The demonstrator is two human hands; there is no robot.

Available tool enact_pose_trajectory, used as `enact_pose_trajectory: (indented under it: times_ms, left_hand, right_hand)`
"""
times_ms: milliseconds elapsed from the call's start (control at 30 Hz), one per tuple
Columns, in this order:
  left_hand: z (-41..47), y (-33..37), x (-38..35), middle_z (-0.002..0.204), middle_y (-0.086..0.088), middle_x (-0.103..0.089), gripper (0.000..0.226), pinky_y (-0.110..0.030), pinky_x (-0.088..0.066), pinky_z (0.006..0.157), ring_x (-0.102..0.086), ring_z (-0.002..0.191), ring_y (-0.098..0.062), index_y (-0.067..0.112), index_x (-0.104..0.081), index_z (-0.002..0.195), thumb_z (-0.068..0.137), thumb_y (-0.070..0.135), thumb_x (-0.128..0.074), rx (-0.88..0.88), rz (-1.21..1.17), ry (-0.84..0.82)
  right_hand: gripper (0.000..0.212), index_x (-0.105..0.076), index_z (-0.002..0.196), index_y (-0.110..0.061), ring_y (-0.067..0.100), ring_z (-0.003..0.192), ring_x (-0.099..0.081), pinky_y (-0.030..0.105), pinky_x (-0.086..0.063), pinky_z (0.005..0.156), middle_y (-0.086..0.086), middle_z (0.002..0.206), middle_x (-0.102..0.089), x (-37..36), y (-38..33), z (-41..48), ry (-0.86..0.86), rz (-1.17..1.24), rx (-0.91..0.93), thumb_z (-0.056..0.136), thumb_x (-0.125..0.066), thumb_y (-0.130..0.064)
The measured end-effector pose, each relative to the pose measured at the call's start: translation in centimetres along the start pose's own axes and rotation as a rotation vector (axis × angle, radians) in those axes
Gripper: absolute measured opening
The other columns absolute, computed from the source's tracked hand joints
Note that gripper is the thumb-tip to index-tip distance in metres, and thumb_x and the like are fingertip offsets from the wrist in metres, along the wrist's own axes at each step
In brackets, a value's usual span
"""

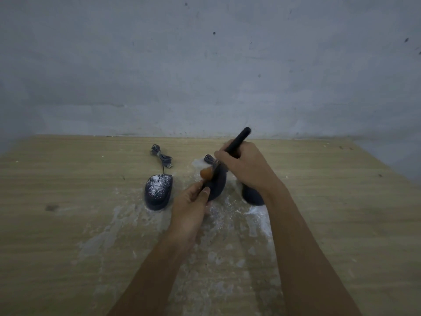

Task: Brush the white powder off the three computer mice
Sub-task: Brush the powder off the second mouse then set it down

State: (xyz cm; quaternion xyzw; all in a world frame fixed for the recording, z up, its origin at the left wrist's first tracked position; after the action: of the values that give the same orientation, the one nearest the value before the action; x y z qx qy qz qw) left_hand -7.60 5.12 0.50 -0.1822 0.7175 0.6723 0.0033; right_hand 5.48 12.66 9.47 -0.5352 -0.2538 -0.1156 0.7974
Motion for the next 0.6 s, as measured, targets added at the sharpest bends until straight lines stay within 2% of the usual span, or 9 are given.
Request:
enact_pose_trajectory:
  times_ms: [67,100,167,233,300,433,533,600]
  left_hand:
    - [0.0,0.0,-0.1,0.099,0.009,-0.076,0.022,-0.022,-0.058,0.083,-0.073,0.093,-0.004,0.028,-0.068,0.098,0.100,0.010,-0.055,0.075,-0.117,-0.003]
    - [0.0,0.0,-0.1,0.102,0.004,-0.076,0.019,-0.023,-0.059,0.082,-0.073,0.094,-0.007,0.023,-0.068,0.100,0.100,0.010,-0.055,0.100,-0.157,-0.008]
    - [-0.1,-0.1,-0.2,0.108,-0.002,-0.076,0.018,-0.023,-0.059,0.082,-0.073,0.099,-0.011,0.018,-0.069,0.109,0.100,0.010,-0.055,0.125,-0.182,-0.036]
    - [-0.2,-0.1,-0.3,0.111,-0.003,-0.076,0.020,-0.023,-0.059,0.082,-0.072,0.103,-0.014,0.015,-0.069,0.115,0.099,0.012,-0.057,0.133,-0.183,-0.067]
    - [-0.2,-0.1,-0.3,0.112,-0.006,-0.075,0.020,-0.023,-0.060,0.078,-0.073,0.100,-0.015,0.011,-0.066,0.117,0.100,0.012,-0.055,0.158,-0.217,-0.044]
    - [0.0,0.1,-0.2,0.108,-0.016,-0.073,0.024,-0.025,-0.062,0.072,-0.075,0.091,-0.019,0.000,-0.058,0.121,0.103,0.013,-0.050,0.251,-0.296,0.002]
    - [0.0,0.3,0.2,0.107,-0.019,-0.072,0.026,-0.026,-0.062,0.065,-0.076,0.082,-0.022,-0.001,-0.057,0.121,0.103,0.016,-0.049,0.287,-0.235,0.039]
    - [-0.1,0.3,0.4,0.107,-0.020,-0.072,0.026,-0.025,-0.062,0.061,-0.075,0.083,-0.024,-0.001,-0.056,0.121,0.104,0.016,-0.049,0.297,-0.204,0.068]
  right_hand:
    - [0.021,-0.070,0.095,-0.015,0.026,0.079,-0.068,0.044,-0.057,0.073,0.012,0.085,-0.071,0.6,0.0,-0.3,0.107,-0.026,-0.008,0.097,-0.065,-0.035]
    - [0.023,-0.071,0.098,-0.013,0.027,0.082,-0.069,0.047,-0.058,0.076,0.012,0.088,-0.071,0.7,-0.1,-0.3,0.085,-0.066,-0.008,0.098,-0.064,-0.035]
    - [0.020,-0.072,0.094,-0.014,0.024,0.085,-0.070,0.049,-0.058,0.080,0.009,0.088,-0.074,0.1,-0.4,-0.6,-0.114,-0.093,0.005,0.097,-0.065,-0.033]
    - [0.017,-0.071,0.086,-0.018,0.014,0.078,-0.070,0.037,-0.058,0.073,-0.001,0.078,-0.073,-0.3,-0.6,-0.9,-0.221,-0.045,0.006,0.095,-0.067,-0.031]
    - [0.019,-0.069,0.083,-0.015,0.008,0.064,-0.063,0.026,-0.051,0.062,-0.005,0.067,-0.065,0.4,-0.6,-0.9,-0.129,0.025,-0.003,0.094,-0.067,-0.030]
    - [0.022,-0.069,0.086,-0.010,0.009,0.057,-0.053,0.026,-0.044,0.055,0.006,0.067,-0.057,3.0,0.6,-1.4,0.130,0.104,-0.062,0.095,-0.067,-0.030]
    - [0.019,-0.070,0.088,-0.012,0.008,0.056,-0.054,0.031,-0.045,0.056,0.016,0.072,-0.064,3.7,2.1,-2.4,0.233,0.129,-0.135,0.094,-0.066,-0.030]
    - [0.017,-0.071,0.090,-0.013,0.008,0.056,-0.056,0.031,-0.047,0.058,0.016,0.075,-0.067,3.6,3.0,-3.0,0.270,0.118,-0.177,0.094,-0.067,-0.029]
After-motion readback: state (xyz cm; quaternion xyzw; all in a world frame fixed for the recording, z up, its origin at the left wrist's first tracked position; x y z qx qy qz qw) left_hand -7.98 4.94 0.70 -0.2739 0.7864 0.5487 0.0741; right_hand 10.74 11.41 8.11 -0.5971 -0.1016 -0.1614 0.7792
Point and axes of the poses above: each hand's wrist, its own z-axis towards the middle knuckle, its own x-axis out of the back of the hand, y = z × x, the point moved 4 cm from there along z, towards the middle knuckle
